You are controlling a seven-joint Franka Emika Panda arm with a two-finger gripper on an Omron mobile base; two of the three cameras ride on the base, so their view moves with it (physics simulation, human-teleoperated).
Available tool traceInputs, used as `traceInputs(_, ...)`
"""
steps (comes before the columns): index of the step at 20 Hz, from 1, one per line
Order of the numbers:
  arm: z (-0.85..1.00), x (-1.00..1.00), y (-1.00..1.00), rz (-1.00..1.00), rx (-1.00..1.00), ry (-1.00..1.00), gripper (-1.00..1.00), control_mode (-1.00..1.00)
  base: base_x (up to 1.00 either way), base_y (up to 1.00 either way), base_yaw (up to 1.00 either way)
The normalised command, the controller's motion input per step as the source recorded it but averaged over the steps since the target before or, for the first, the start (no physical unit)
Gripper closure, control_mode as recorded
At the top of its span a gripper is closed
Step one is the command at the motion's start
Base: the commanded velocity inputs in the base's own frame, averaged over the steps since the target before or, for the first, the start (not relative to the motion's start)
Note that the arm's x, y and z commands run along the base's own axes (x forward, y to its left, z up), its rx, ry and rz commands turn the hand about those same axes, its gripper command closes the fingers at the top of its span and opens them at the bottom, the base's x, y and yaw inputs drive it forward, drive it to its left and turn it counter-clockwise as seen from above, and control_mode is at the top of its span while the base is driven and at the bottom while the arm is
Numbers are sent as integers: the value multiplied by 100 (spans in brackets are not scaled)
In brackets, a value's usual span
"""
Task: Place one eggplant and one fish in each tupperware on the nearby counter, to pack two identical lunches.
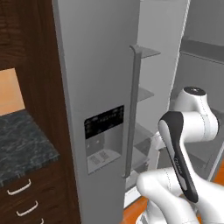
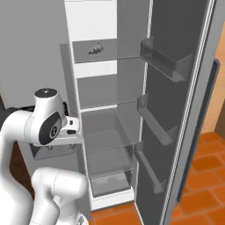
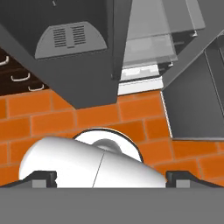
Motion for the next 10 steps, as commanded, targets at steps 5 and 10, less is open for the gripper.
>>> traceInputs(5,0,0,0,0,0,0,-100,100,48,-38,21)
traceInputs(10,0,0,0,0,0,0,-100,100,41,-12,39)
